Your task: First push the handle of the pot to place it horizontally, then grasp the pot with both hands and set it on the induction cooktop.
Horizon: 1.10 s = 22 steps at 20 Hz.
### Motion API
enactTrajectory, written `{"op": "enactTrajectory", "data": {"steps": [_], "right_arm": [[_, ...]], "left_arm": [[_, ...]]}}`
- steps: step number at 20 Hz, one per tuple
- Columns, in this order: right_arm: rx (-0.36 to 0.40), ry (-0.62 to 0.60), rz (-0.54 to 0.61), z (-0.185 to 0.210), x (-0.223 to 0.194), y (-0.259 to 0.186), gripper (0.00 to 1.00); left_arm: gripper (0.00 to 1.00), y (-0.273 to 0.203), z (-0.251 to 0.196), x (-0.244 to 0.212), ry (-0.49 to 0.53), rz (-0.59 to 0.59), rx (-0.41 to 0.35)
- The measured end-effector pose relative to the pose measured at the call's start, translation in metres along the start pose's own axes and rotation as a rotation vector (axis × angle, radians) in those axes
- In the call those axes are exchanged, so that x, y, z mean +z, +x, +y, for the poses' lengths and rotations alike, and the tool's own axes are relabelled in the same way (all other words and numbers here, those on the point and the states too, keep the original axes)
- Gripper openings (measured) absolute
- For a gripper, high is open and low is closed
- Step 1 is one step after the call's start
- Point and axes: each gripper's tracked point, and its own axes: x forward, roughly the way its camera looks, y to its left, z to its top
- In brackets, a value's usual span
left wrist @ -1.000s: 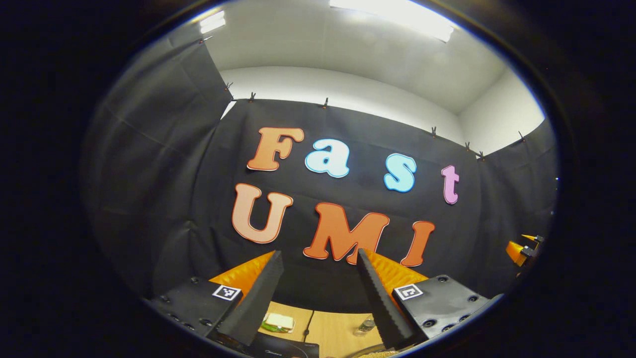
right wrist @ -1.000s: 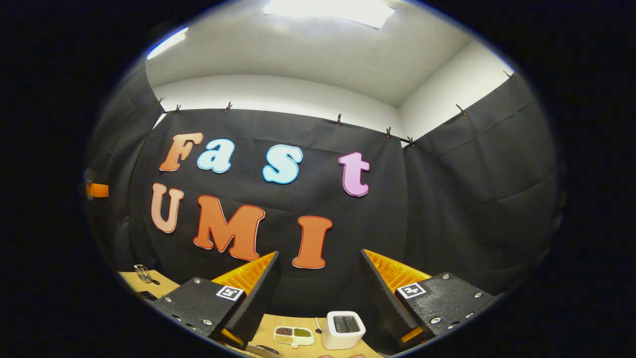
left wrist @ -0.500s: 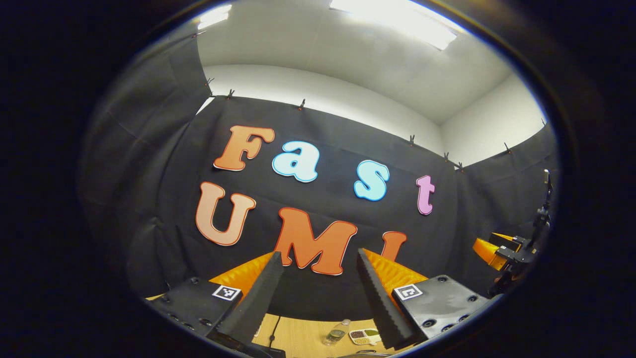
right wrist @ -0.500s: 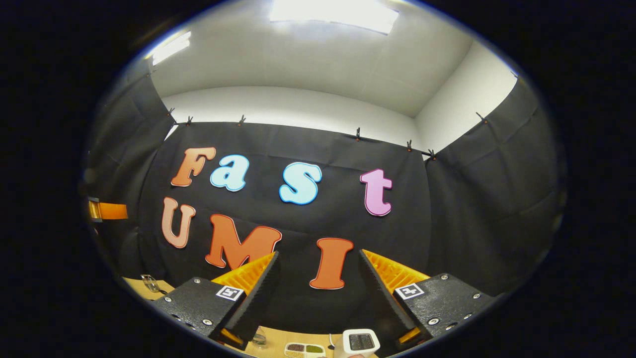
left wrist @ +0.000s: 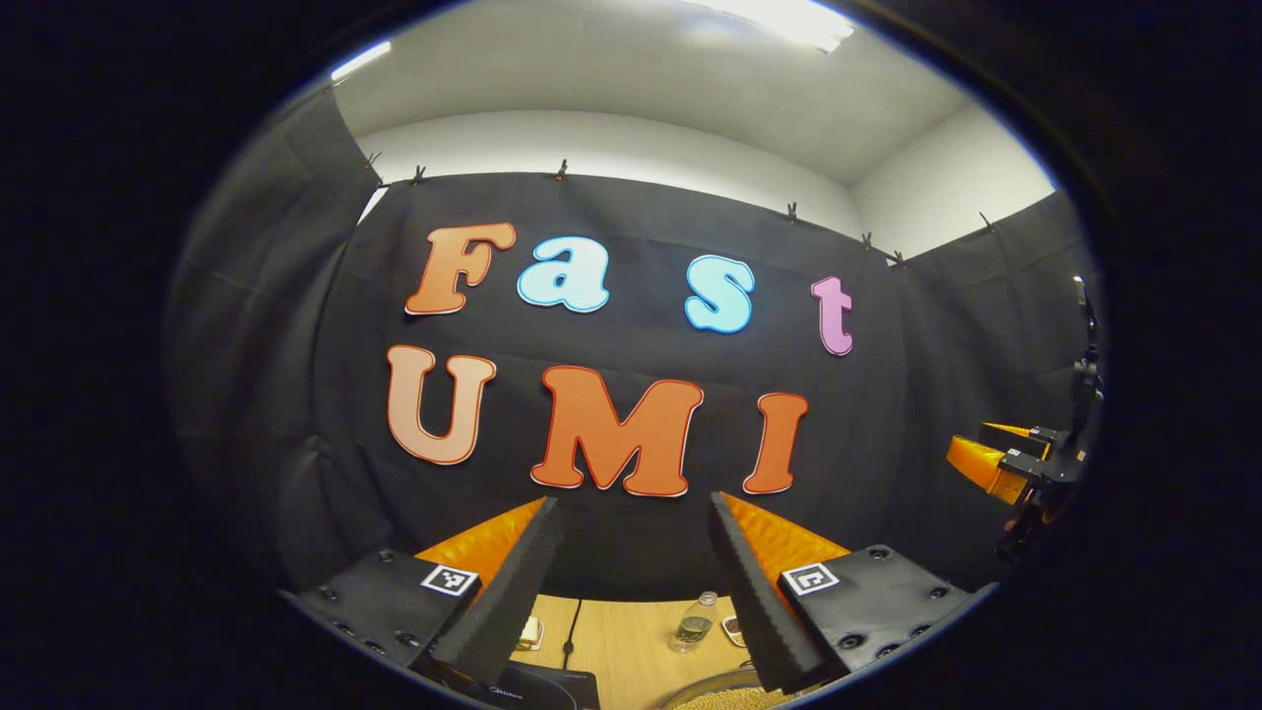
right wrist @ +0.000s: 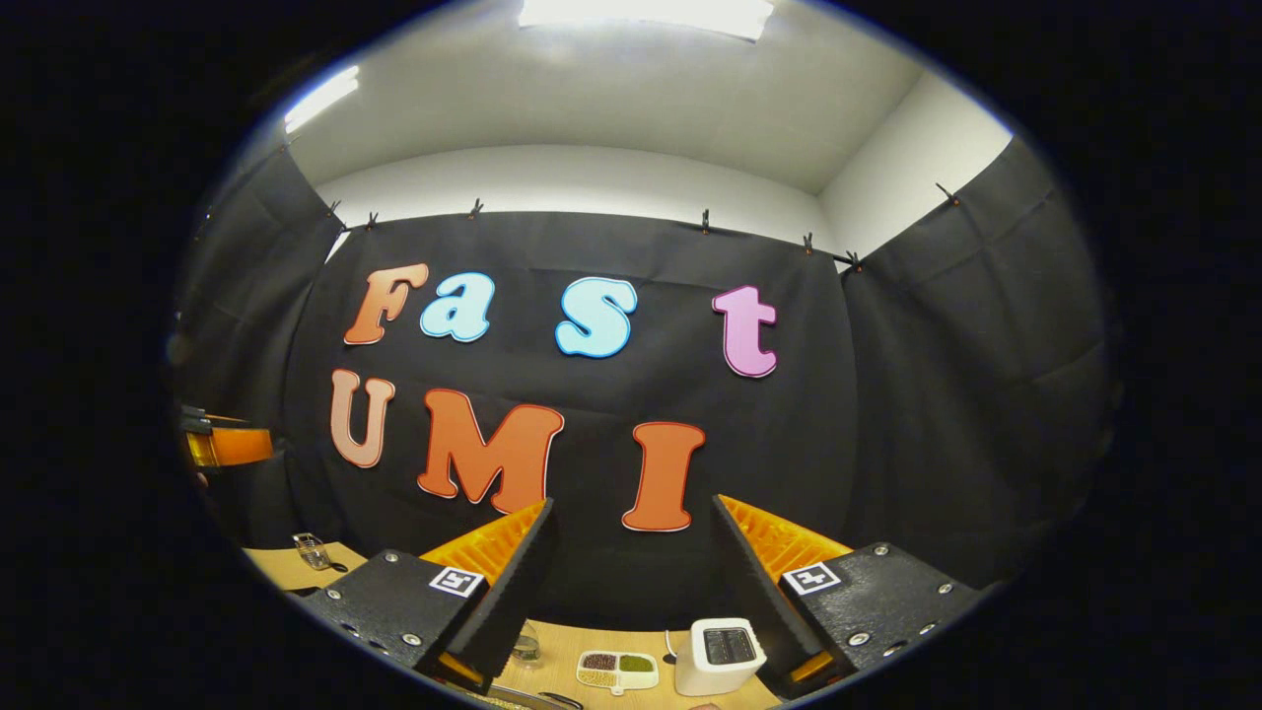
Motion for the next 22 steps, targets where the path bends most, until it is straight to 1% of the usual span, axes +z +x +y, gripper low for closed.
{"op": "enactTrajectory", "data": {"steps": [2,3,4,5,6,8,9,10,11,12,13,14,15,16,17,18,19,20,21,22], "right_arm": [[-0.008,0.004,-0.022,-0.008,0.007,-0.007,0.95],[-0.003,0.011,-0.037,-0.009,0.009,-0.011,0.96],[0.006,0.019,-0.054,-0.01,0.011,-0.014,0.95],[0.014,0.022,-0.064,-0.01,0.01,-0.017,0.95],[0.023,0.023,-0.066,-0.012,0.005,-0.018,0.95],[0.042,0.026,-0.049,-0.013,-0.008,-0.022,0.96],[0.052,0.031,-0.038,-0.013,-0.017,-0.022,0.96],[0.058,0.036,-0.029,-0.014,-0.023,-0.021,0.94],[0.064,0.038,-0.02,-0.016,-0.031,-0.02,0.94],[0.067,0.036,-0.008,-0.018,-0.039,-0.02,0.94],[0.074,0.033,0.001,-0.02,-0.045,-0.02,0.94],[0.079,0.031,0.004,-0.022,-0.048,-0.021,0.96],[0.085,0.03,0.005,-0.024,-0.053,-0.021,0.95],[0.089,0.03,0.005,-0.027,-0.056,-0.022,0.95],[0.094,0.028,0.007,-0.029,-0.061,-0.022,0.95],[0.1,0.023,0.011,-0.03,-0.067,-0.023,0.95],[0.105,0.017,0.017,-0.032,-0.073,-0.024,0.95],[0.112,0.015,0.022,-0.034,-0.078,-0.026,0.95],[0.119,0.015,0.028,-0.034,-0.084,-0.027,0.95],[0.125,0.017,0.035,-0.035,-0.09,-0.028,0.95]], "left_arm": [[0.96,-0.006,-0.005,0.005,0.018,-0.012,0.006],[0.96,-0.009,-0.007,0.004,0.02,-0.014,0.008],[0.96,-0.011,-0.012,0.002,0.02,-0.012,-0.001],[0.96,-0.014,-0.017,-0.005,0.03,0.002,-0.006],[0.98,-0.017,-0.022,-0.015,0.051,0.023,-0.007],[0.96,-0.024,-0.034,-0.045,0.094,0.094,-0.02],[0.98,-0.028,-0.041,-0.062,0.107,0.139,-0.03],[0.95,-0.032,-0.048,-0.081,0.116,0.196,-0.044],[0.94,-0.038,-0.055,-0.104,0.125,0.253,-0.059],[0.95,-0.045,-0.063,-0.126,0.136,0.321,-0.078],[0.92,-0.053,-0.07,-0.148,0.144,0.384,-0.094],[0.89,-0.062,-0.077,-0.168,0.151,0.443,-0.109],[0.83,-0.071,-0.082,-0.186,0.152,0.507,-0.116],[0.68,-0.083,-0.087,-0.207,0.145,0.573,-0.123],[0.62,-0.093,-0.092,-0.226,0.131,0.63,-0.128],[0.54,-0.103,-0.094,-0.246,0.123,0.692,-0.118],[0.46,-0.111,-0.091,-0.261,0.122,0.745,-0.09],[0.27,-0.125,-0.091,-0.278,0.115,0.821,-0.075],[0.15,-0.143,-0.094,-0.296,0.096,0.892,-0.074],[0.12,-0.16,-0.097,-0.309,0.086,0.961,-0.069]]}}
